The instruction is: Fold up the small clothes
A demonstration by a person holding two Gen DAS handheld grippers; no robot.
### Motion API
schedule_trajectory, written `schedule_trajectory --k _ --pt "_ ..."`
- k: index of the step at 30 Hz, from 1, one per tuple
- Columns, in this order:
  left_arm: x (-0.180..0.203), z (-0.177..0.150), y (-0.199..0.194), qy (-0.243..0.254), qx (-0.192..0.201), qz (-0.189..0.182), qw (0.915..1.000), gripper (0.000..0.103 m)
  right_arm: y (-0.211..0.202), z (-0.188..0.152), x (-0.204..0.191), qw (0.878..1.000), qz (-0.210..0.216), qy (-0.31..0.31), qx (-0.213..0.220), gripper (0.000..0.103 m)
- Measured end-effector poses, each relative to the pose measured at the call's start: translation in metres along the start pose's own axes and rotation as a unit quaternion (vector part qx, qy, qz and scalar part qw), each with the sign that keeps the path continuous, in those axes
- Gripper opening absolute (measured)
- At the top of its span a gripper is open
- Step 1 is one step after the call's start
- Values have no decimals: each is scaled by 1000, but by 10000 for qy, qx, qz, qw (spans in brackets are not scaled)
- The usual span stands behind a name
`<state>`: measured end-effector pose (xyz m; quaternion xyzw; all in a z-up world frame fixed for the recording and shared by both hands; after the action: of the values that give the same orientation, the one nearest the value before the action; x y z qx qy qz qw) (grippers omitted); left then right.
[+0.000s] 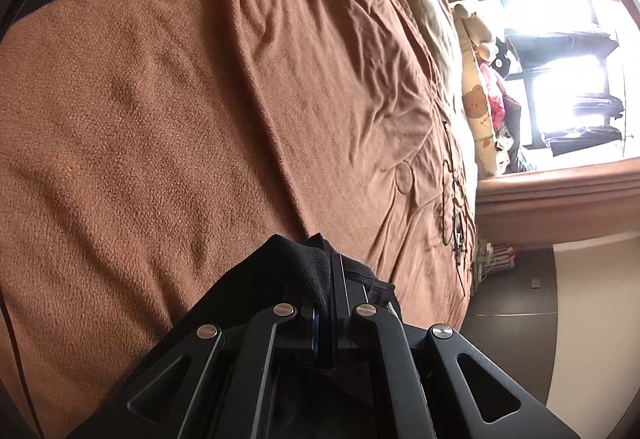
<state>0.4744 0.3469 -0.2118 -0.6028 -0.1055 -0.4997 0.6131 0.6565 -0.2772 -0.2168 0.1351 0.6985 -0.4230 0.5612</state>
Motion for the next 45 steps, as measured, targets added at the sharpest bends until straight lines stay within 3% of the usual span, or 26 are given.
schedule_trajectory --k 5,6,7,8,9,10,11,14,17,24,30,32,39,45 --pt "-9 -1 16 -92 -255 200 9994 4 -5 -3 -5 9996 -163 -38 -210 4" --pt "-9 -1 17 -80 -297 188 9994 10 -10 -6 -9 9995 -147 -120 -232 4" --pt "-8 -2 16 -58 -325 185 9993 24 -15 -6 -13 9994 -135 -189 -242 5" --pt "-7 -2 13 -31 -322 186 9993 34 -20 -8 -17 9993 -80 -268 -265 19" --pt "-4 -2 9 20 -280 203 9994 52 -26 -10 -22 9990 -42 -358 -271 33" --pt "-1 -1 4 81 -217 225 9995 64 -32 -11 -26 9988 -4 -431 -244 70" --pt "2 -1 -3 167 -156 261 9994 67 -39 -12 -30 9986 56 -494 -198 87" --pt "11 0 -17 454 -155 287 9984 69 -56 -20 -44 9955 53 -913 -250 87" --pt "18 0 -29 801 -188 440 9956 69 -72 -30 -52 9886 -231 -1441 -358 87" --pt "26 -8 -50 1796 -382 913 9787 69 -98 -39 -73 9602 -913 -2599 -450 87" --pt "26 -26 -46 2549 -739 1387 9541 69 -101 -56 -102 9233 -1546 -3474 -531 87" --pt "23 -34 -37 2692 -1049 1507 9454 69 -91 -66 -113 9091 -1771 -3738 -490 86" --pt "13 -52 -8 3163 -1638 1997 9128 69 -67 -82 -110 8655 -2512 -4301 -537 86" --pt "9 -53 15 3414 -1837 2373 8907 69 -34 -80 -95 8435 -2956 -4445 -590 86"
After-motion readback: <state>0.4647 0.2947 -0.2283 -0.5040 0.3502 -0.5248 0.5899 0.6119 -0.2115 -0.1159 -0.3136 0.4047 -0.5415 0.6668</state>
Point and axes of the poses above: each gripper's, at about its wrist camera, not at the fingertips, and y roughly the way its jaws point, x to its right, z to its top, the point moved 3 cm from there along y, roughly the way its jaws point, and after that the axes turned 13 degrees about y, right-handed, at the moved point
